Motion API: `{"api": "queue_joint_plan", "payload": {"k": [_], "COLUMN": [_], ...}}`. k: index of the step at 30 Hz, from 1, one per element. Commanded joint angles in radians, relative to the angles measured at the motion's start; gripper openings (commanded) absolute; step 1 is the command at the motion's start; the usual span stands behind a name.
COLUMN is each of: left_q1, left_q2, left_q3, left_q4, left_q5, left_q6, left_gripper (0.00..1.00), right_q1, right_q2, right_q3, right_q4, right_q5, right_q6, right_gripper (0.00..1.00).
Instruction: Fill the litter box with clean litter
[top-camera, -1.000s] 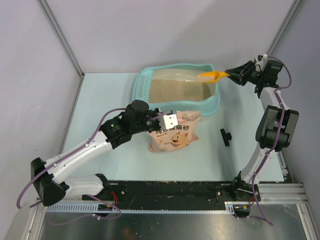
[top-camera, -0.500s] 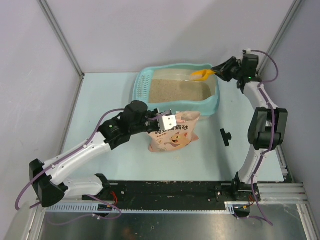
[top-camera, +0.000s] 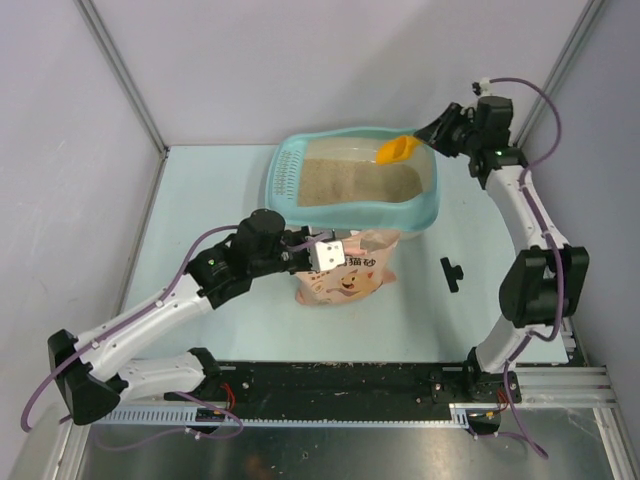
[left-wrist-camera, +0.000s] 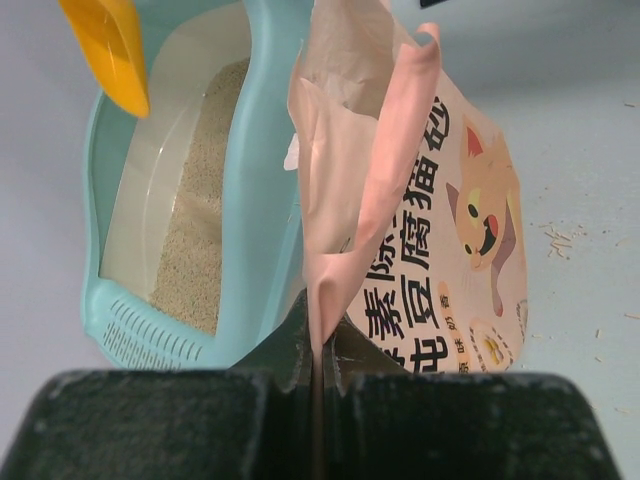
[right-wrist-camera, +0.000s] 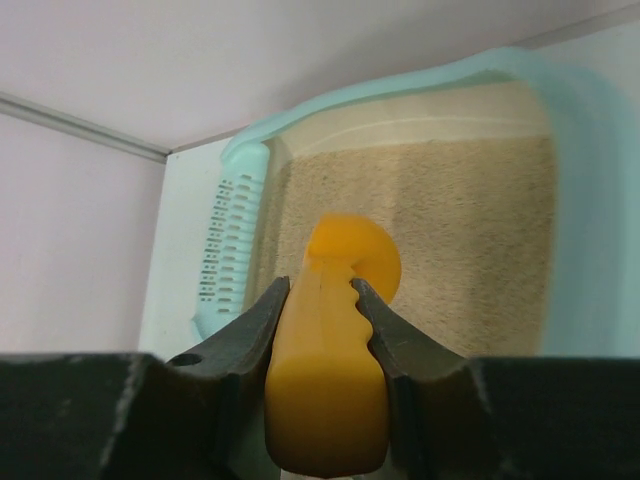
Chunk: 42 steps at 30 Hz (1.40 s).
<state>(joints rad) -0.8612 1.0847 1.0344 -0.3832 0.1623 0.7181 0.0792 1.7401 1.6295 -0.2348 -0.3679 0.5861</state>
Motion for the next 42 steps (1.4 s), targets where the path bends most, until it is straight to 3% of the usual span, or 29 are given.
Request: {"api": "queue_joint_plan", "payload": {"k": [1, 4, 9, 11, 14, 18, 21, 25, 29, 34, 42], "left_q1": [0.002, 0.002, 0.002, 0.002, 0.002, 0.002, 0.002, 0.002, 0.002, 0.002, 0.002], "left_q2": [-0.060, -0.063, -0.057, -0.055, -0.060, -0.063, -0.059, -0.049, -0.037, -0.037, -0.039], "left_q3": [0.007, -0.007, -0.004, -0.007, -0.019, -0.034, -0.040, -0.039, -0.030, -0.027, -0.022], "left_q4": [0.109, 0.109, 0.112, 0.110, 0.110, 0.113, 0.112, 0.116, 0.118, 0.116, 0.116], "left_q5": [0.025, 0.036, 0.049, 0.051, 0.057, 0.066, 0.071, 0.094, 0.102, 0.092, 0.103], "left_q6": [0.038, 0.053, 0.055, 0.055, 0.055, 0.060, 0.061, 0.053, 0.046, 0.038, 0.011], "left_gripper": [0.00, 0.00, 0.00, 0.00, 0.00, 0.00, 0.00, 0.01, 0.01, 0.00, 0.01], "right_q1": [-0.044, 0.055, 0.122, 0.101, -0.031, -0.327, -0.448, -0.605, -0.611, -0.607, -0.637], "right_q2": [-0.111, -0.164, -0.326, -0.381, -0.485, -0.574, -0.623, -0.711, -0.726, -0.735, -0.654], "right_q3": [-0.003, 0.007, -0.132, -0.146, -0.218, -0.302, -0.385, -0.528, -0.620, -0.727, -0.855], "right_q4": [-0.055, -0.096, 0.014, -0.012, -0.009, -0.079, -0.211, -0.300, -0.319, -0.195, 0.001], "right_q5": [-0.054, -0.051, 0.018, 0.052, 0.090, 0.064, 0.003, 0.030, 0.047, 0.018, -0.106], "right_q6": [-0.278, -0.624, -0.733, -0.697, -0.540, -0.367, -0.293, -0.261, -0.264, -0.285, -0.022], "right_gripper": [0.00, 0.00, 0.00, 0.00, 0.00, 0.00, 0.00, 0.00, 0.00, 0.03, 0.07]}}
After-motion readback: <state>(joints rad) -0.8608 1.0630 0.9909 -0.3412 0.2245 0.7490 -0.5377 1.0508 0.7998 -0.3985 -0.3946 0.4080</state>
